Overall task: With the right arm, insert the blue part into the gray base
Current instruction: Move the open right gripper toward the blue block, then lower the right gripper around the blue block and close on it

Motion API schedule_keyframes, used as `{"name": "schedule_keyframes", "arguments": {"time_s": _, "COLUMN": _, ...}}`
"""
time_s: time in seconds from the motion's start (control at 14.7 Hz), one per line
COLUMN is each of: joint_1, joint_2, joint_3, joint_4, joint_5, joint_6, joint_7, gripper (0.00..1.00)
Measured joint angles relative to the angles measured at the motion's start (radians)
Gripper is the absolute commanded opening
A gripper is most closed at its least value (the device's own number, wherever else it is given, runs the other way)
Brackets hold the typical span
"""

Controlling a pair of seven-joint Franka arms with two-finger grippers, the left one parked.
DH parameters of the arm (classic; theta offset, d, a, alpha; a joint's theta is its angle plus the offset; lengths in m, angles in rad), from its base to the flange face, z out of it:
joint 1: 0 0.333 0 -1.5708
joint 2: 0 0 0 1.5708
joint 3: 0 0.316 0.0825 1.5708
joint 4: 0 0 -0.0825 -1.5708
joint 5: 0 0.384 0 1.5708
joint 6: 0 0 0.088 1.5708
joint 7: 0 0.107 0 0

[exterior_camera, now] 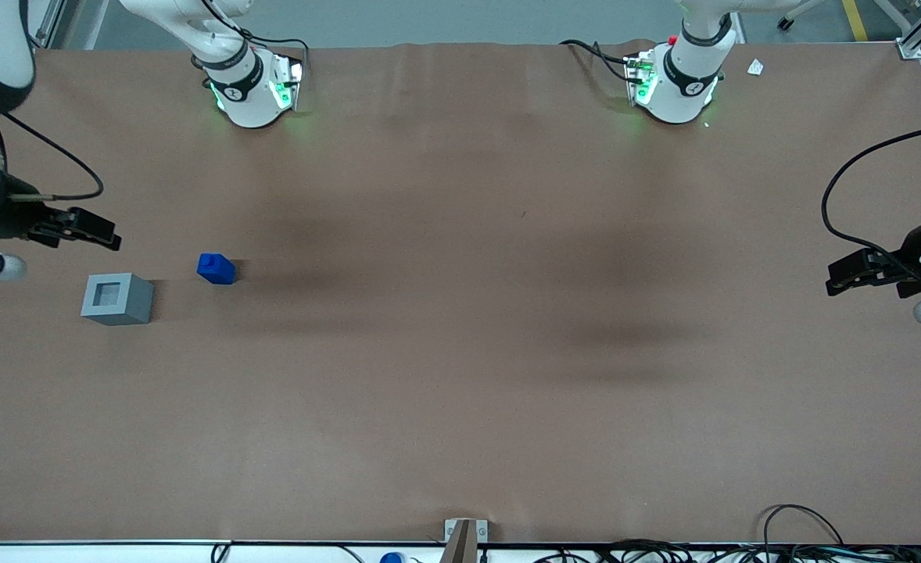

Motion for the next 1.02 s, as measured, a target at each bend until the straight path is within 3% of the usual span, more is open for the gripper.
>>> {"name": "schedule_keyframes", "arguments": {"time_s": 0.54, "joint_1": 0.000, "joint_2": 0.000, "joint_3": 0.000, "joint_4": -0.115, "joint_5": 0.000, "joint_6": 0.082, "joint_7": 0.027, "gripper": 1.00}}
{"name": "schedule_keyframes", "arguments": {"time_s": 1.02, "joint_1": 0.000, "joint_2": 0.003, "joint_3": 0.000, "joint_4": -0.388, "joint_5": 0.000, "joint_6": 0.364, "joint_7": 0.028, "gripper": 1.00}}
